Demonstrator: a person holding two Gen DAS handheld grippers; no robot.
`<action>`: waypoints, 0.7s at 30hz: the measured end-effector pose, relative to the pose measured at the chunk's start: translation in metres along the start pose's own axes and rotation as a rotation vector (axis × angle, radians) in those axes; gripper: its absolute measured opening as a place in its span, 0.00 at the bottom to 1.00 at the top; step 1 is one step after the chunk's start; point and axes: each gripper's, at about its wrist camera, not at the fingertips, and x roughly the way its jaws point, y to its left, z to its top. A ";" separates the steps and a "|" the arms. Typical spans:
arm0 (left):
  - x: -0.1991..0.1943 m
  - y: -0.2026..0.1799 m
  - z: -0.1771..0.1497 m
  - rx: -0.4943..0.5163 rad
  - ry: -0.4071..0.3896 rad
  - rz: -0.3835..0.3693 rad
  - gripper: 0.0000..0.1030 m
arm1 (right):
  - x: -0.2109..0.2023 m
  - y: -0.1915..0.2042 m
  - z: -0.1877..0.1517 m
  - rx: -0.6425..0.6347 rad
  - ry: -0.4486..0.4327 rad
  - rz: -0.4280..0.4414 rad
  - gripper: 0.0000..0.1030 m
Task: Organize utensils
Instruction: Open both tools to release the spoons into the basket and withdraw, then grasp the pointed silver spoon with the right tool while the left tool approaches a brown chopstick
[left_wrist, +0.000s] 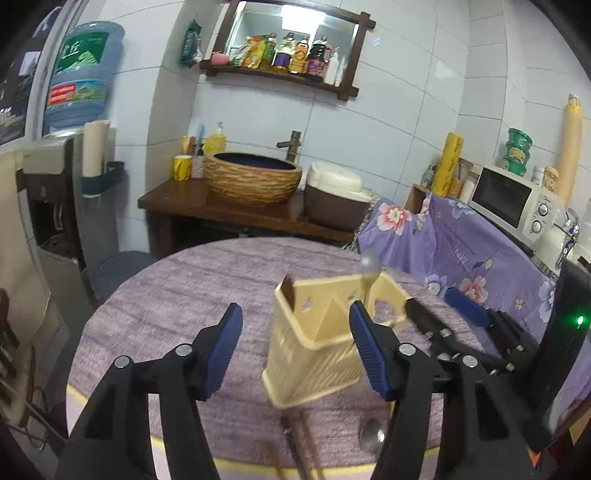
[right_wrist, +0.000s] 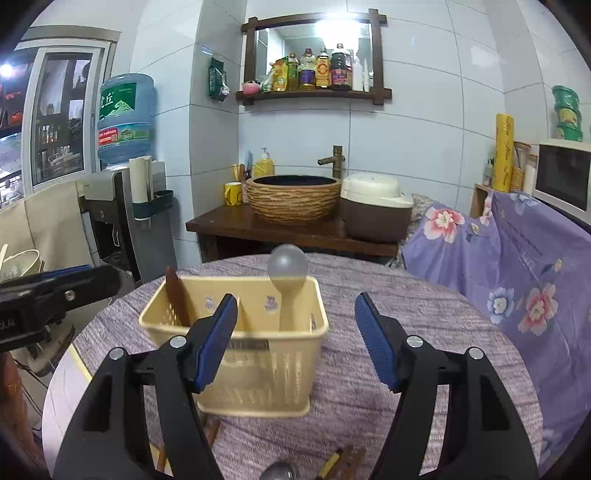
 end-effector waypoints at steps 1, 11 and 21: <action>-0.003 0.005 -0.008 -0.004 0.018 0.013 0.61 | -0.004 -0.001 -0.004 0.003 0.016 0.001 0.67; -0.011 0.031 -0.100 -0.021 0.221 0.099 0.55 | -0.039 -0.013 -0.090 0.102 0.260 -0.032 0.68; 0.013 0.011 -0.141 0.005 0.353 0.069 0.42 | -0.047 -0.009 -0.141 0.117 0.350 -0.061 0.68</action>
